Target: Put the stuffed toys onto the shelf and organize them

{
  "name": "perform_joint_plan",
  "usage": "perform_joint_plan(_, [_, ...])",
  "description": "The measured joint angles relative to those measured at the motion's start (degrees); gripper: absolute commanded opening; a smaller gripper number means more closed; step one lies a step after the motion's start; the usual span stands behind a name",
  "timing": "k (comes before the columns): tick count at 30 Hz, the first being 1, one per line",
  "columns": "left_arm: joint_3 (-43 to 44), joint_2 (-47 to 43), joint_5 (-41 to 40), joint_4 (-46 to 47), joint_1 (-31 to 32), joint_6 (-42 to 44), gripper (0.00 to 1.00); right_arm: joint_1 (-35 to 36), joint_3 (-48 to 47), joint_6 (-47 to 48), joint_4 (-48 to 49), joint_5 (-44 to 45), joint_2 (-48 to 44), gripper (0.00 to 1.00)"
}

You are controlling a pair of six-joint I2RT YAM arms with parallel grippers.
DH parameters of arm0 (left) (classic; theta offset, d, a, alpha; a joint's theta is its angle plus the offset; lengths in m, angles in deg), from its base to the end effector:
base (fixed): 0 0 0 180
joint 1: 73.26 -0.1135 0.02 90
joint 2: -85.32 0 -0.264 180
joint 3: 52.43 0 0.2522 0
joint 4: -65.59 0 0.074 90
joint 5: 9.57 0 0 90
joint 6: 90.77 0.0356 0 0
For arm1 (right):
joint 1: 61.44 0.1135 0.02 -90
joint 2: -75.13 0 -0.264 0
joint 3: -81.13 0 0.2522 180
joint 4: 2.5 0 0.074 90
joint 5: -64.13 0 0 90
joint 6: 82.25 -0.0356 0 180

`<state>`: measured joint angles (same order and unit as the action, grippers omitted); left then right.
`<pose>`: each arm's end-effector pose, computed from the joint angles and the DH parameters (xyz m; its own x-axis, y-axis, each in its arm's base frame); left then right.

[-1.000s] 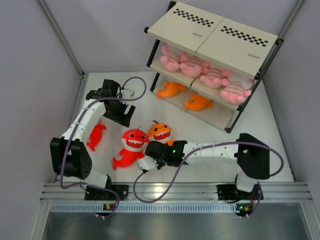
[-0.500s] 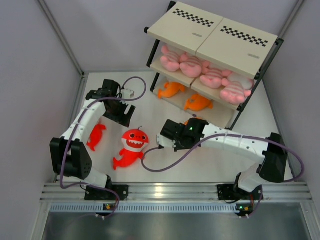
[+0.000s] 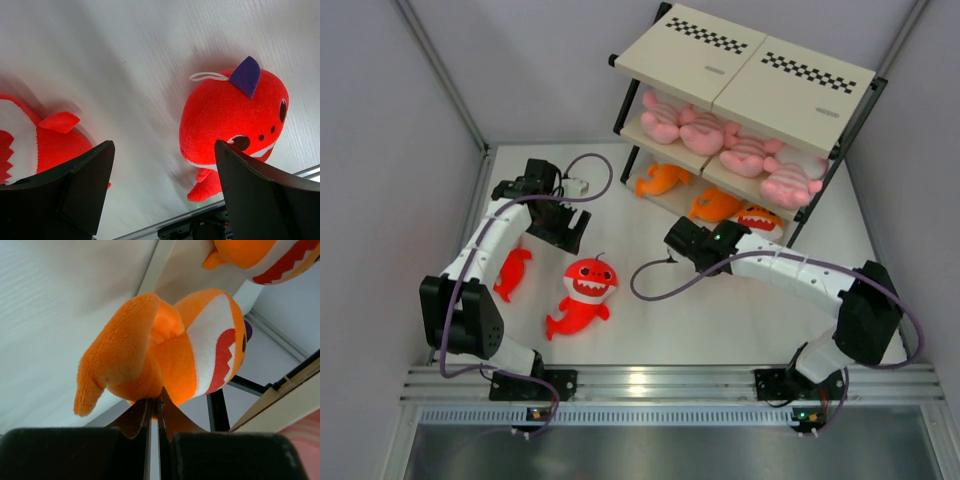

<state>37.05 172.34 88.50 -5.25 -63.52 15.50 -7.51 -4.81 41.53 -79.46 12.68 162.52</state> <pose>0.2933 -0.0554 0.2864 -0.8183 0.4219 -0.3903 0.4664 0.8843 -0.0221 0.1831 0.2137 0.2711 -0.1689 -0.9704 0.1724 -0.7848 0.0266 -0.6191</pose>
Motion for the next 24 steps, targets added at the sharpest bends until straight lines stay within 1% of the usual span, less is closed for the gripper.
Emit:
perform_joint_plan(7, [0.0, 0.0, 0.0, 0.0, 0.0, 0.0, 0.87, -8.2, 7.7, 8.6, 16.3, 4.4, 0.0, 0.00])
perform_joint_plan(14, [0.0, 0.0, 0.0, 0.0, 0.0, 0.0, 0.87, -12.1, 9.3, 15.2, 28.2, 4.8, 1.4, 0.00])
perform_joint_plan(18, [0.0, 0.0, 0.0, 0.0, 0.0, 0.0, 0.87, -14.1, 12.7, 17.9, 32.7, 4.6, 2.6, 0.00])
perform_joint_plan(24, [0.0, 0.0, 0.0, 0.0, 0.0, 0.2, 0.87, -17.1, 16.5, 20.9, 36.3, 4.1, 3.9, 0.00])
